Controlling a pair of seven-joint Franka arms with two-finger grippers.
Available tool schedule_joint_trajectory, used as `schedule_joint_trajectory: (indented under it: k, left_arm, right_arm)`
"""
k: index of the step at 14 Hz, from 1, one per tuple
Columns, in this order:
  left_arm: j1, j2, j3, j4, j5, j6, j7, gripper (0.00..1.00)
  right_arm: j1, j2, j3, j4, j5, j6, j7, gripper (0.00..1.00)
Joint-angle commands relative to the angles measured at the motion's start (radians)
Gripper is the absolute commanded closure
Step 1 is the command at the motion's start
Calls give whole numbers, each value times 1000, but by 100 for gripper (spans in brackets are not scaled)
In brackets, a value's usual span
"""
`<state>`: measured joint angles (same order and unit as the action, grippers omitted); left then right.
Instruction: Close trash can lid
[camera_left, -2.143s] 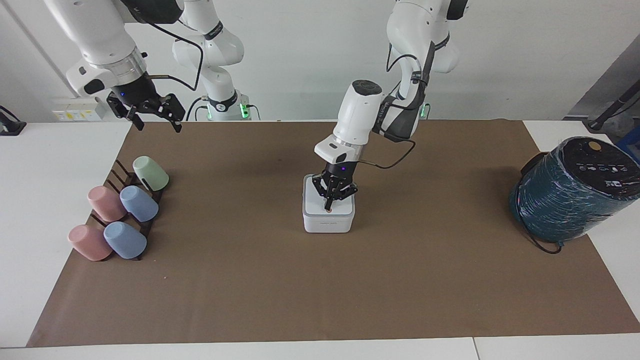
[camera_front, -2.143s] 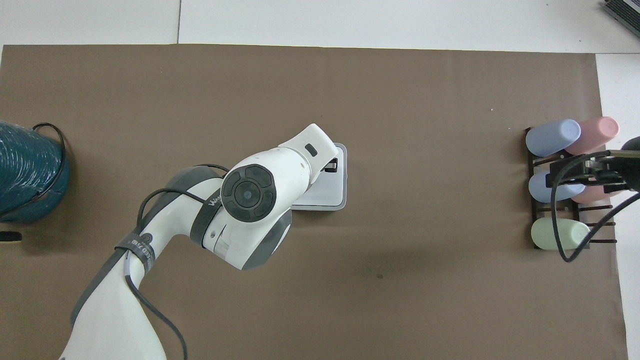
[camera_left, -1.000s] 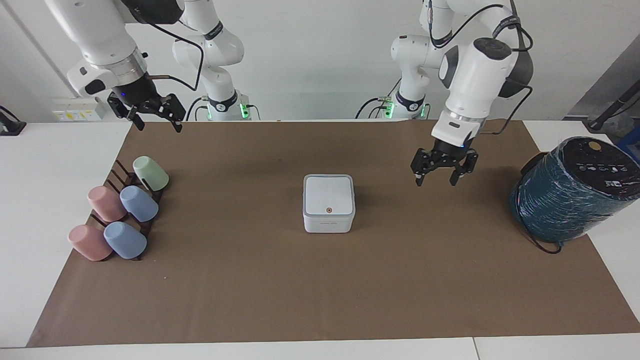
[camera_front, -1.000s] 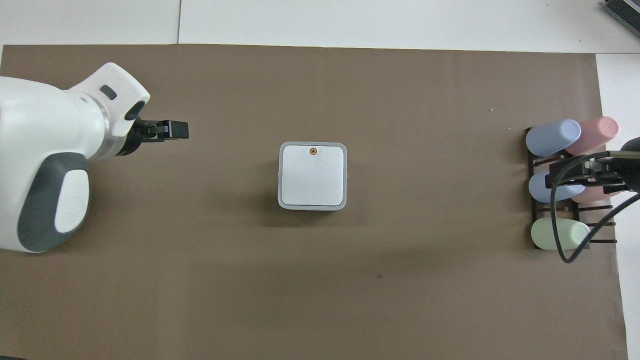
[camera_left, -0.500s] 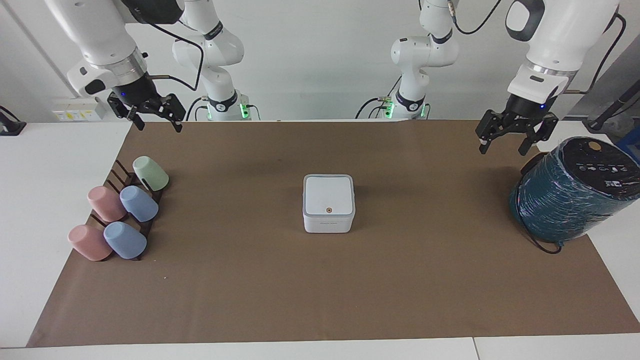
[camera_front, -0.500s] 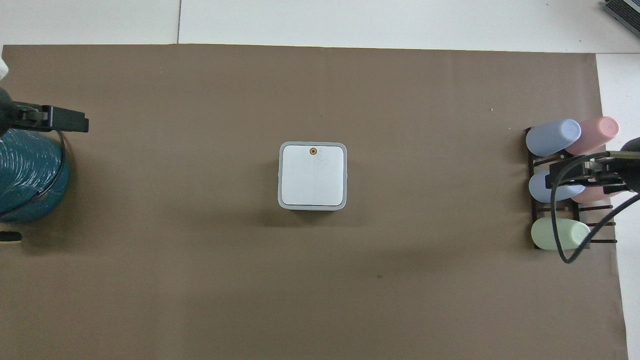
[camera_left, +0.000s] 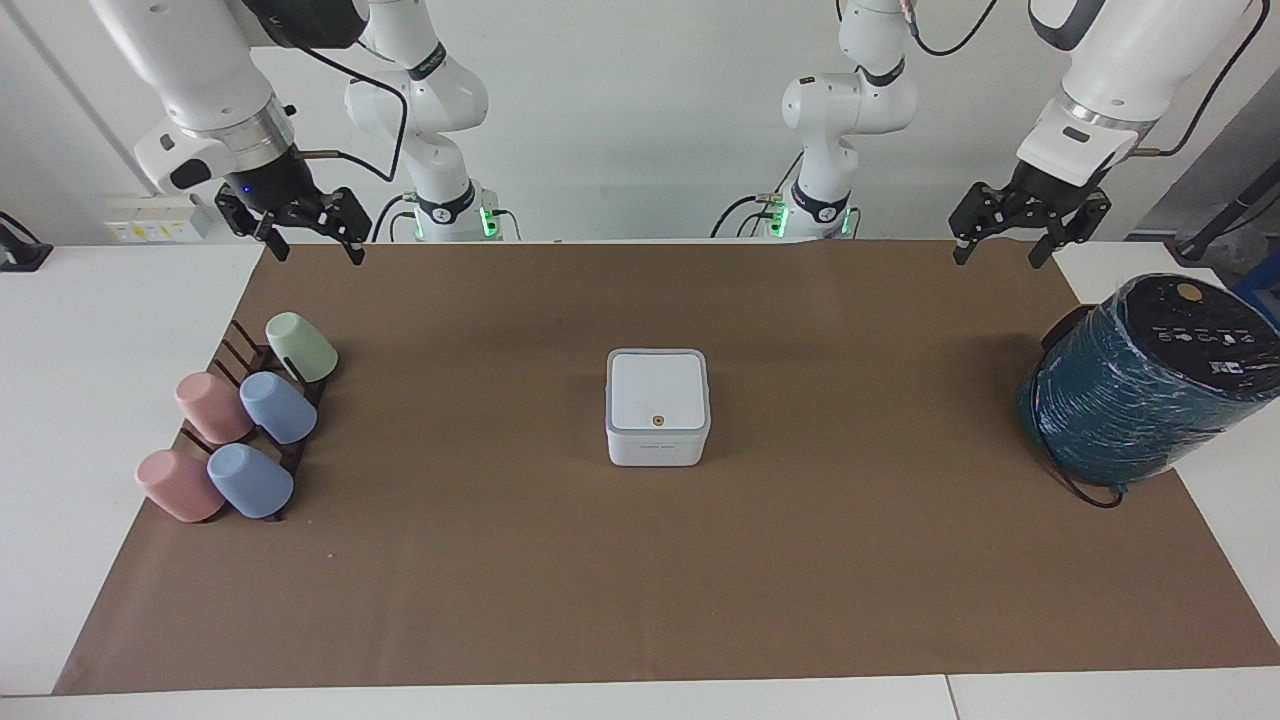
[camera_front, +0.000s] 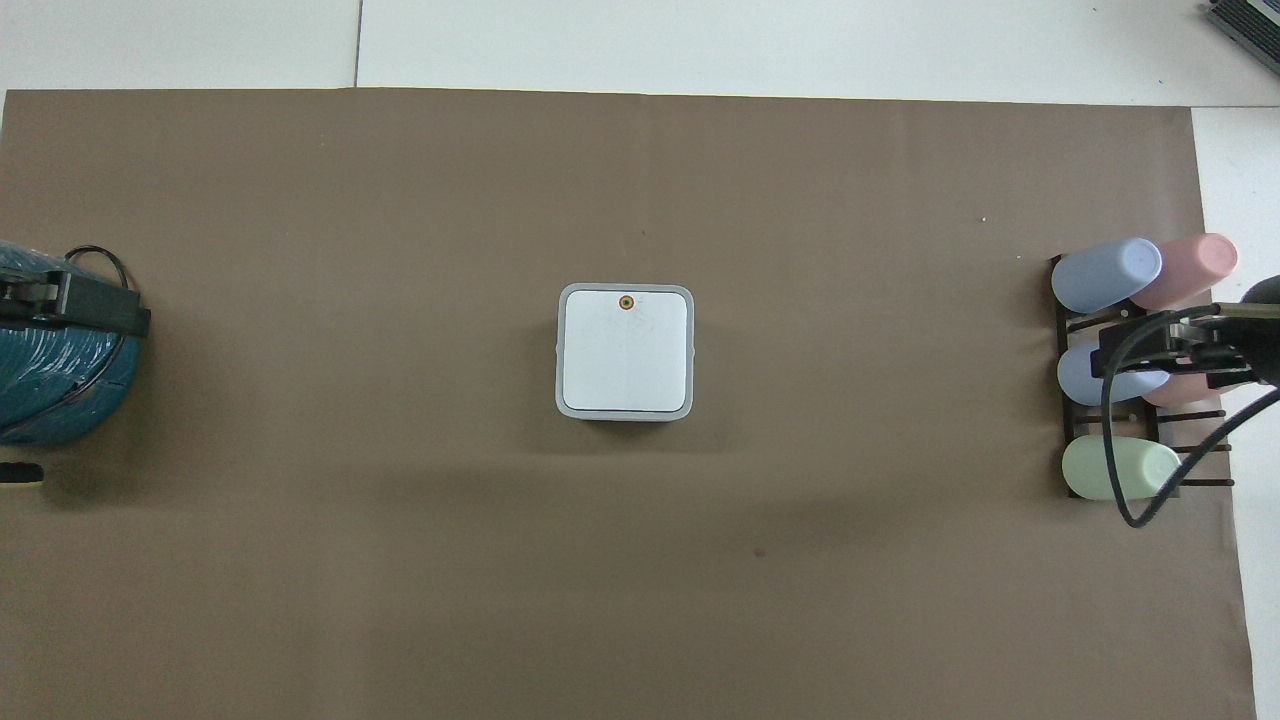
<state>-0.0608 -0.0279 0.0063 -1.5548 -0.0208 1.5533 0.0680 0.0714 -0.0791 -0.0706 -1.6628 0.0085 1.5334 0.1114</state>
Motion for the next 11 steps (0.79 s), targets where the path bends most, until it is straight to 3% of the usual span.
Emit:
schedule_joint_trajectory:
  k: [1, 11]
  left_arm:
    - [12, -29, -3, -37, 2, 5, 15, 0]
    - [10, -32, -3, -51, 2, 22, 21, 0]
  right_arm:
    - [-5, -28, 5, -34, -7, 21, -24, 0]
    - [-7, -28, 5, -34, -7, 21, -23, 0]
